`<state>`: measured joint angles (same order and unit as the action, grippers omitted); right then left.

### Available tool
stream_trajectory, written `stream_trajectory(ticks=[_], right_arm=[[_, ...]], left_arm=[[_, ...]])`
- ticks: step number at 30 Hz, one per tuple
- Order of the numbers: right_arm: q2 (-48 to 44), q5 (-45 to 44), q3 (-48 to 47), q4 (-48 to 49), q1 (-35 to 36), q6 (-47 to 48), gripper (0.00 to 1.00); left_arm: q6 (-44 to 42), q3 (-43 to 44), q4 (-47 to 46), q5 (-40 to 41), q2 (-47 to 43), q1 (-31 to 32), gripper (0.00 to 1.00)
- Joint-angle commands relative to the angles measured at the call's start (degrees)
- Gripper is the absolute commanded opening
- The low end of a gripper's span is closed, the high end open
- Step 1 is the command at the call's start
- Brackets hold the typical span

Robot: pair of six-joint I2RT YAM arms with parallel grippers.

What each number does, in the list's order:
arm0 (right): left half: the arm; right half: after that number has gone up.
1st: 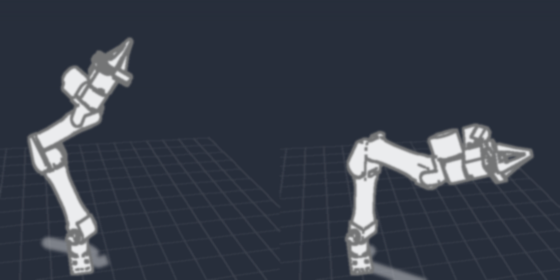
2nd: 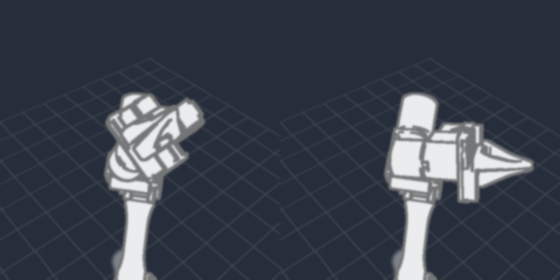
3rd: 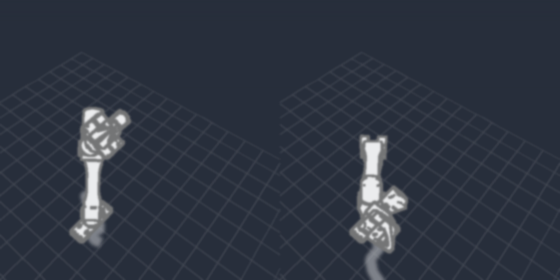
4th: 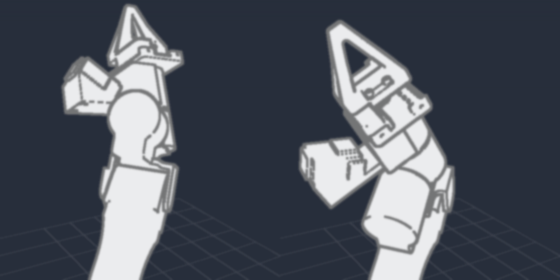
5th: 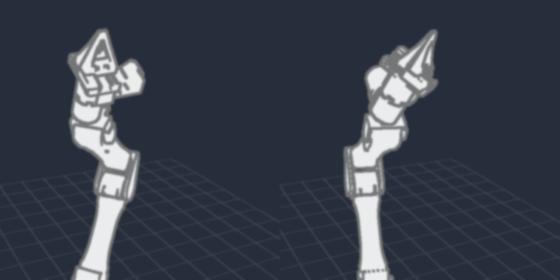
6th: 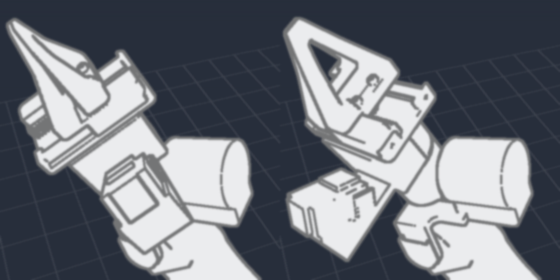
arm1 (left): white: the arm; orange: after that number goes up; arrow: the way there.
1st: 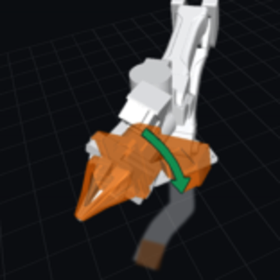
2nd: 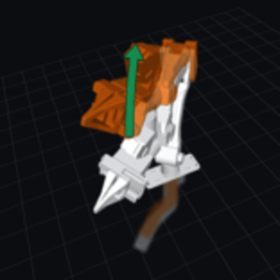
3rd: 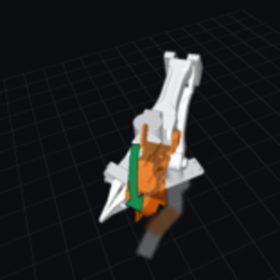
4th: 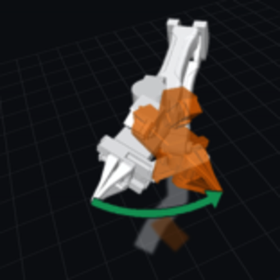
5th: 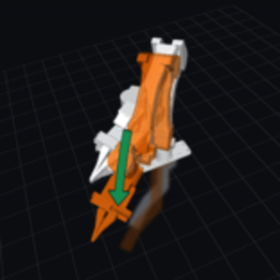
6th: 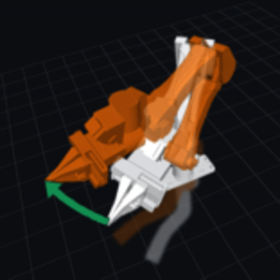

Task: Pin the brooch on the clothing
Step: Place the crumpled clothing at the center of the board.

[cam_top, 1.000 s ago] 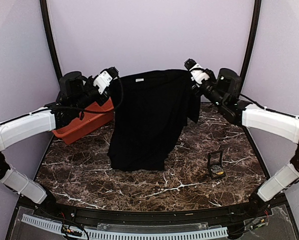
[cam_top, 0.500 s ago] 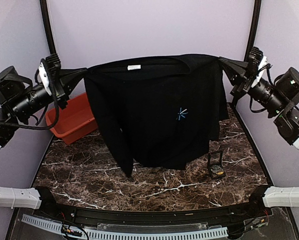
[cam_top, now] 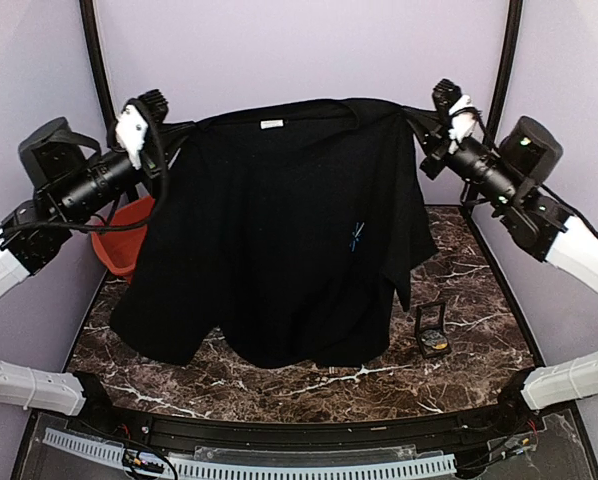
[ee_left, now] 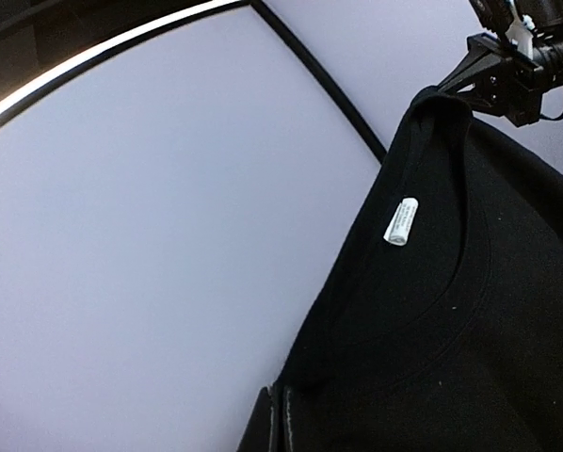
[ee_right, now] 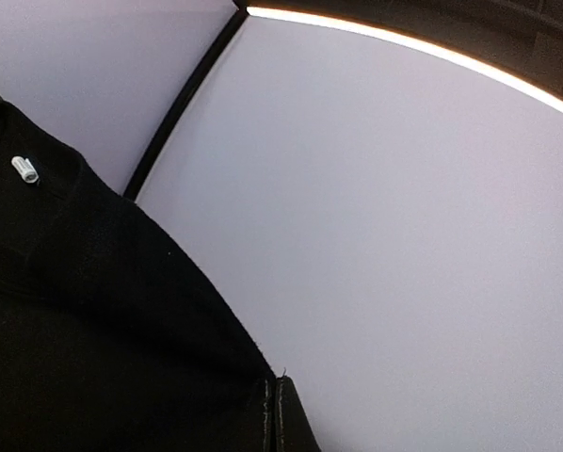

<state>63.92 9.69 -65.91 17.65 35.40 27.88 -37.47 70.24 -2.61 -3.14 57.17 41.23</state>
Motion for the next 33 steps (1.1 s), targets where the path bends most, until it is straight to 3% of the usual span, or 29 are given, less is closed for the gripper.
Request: stream_trajectory(ticks=[1, 4, 7, 12, 17, 22, 24, 27, 28, 29, 30, 33], right_arm=[[12.0, -13.21, -0.19, 4.85, -2.1, 4.91, 0.0], [20.87, -13.4, 0.79, 6.83, -4.57, 3.18, 0.0], [31.01, -14.04, -0.41, 7.91, -6.59, 1.63, 0.0], [46.14, -15.55, -7.02, 8.17, -7.22, 2.23, 0.0], [55.28, -18.16, -13.07, 7.23, -7.39, 4.06, 0.0], [61.92, -22.19, -19.91, 7.76, -7.43, 5.39, 0.0], [64.43, -24.74, -23.08, 7.38, -7.38, 5.66, 0.08], [65.77, -25.54, -26.54, 3.49, -7.36, 5.25, 0.42], [65.15, -24.75, -26.93, 1.09, -7.28, 4.27, 0.55], [63.9, -23.52, -26.6, -0.7, -7.32, 3.18, 0.65], [62.02, -22.69, -24.93, -1.8, -7.34, 1.94, 0.72], [53.29, -18.75, -20.65, -6.49, -7.12, -1.95, 0.84]], left_arm=[[1.66, -4.78, -5.99, 10.79, 8.77, -5.99, 0.01], [5.39, -7.2, -9.52, 11.5, 15.91, -12.55, 0.01], [3.16, -6.79, -11.32, 14.63, 28.7, -14.31, 0.01], [1.48, 1.32, -11.5, 14.04, 48.54, -15.02, 0.01], [-0.3, 8.21, -10.01, 16.79, 57.34, -14.96, 0.01], [-2.62, 12.19, -15.34, 22.67, 62.3, -14.89, 0.02], [-3.99, 13.37, -17.55, 24.79, 64.0, -14.75, 0.06], [-5.83, 14.65, -19.68, 27.38, 65.88, -13.98, 0.21], [-5.97, 14.83, -19.56, 27.96, 65.97, -13.81, 0.37], [-5.91, 15.23, -19.15, 29.29, 65.77, -13.46, 0.47], [-5.53, 15.35, -18.9, 30.37, 65.52, -13.11, 0.65], [-1.39, 15.82, -15.82, 34.19, 62.07, -12.79, 0.84]])
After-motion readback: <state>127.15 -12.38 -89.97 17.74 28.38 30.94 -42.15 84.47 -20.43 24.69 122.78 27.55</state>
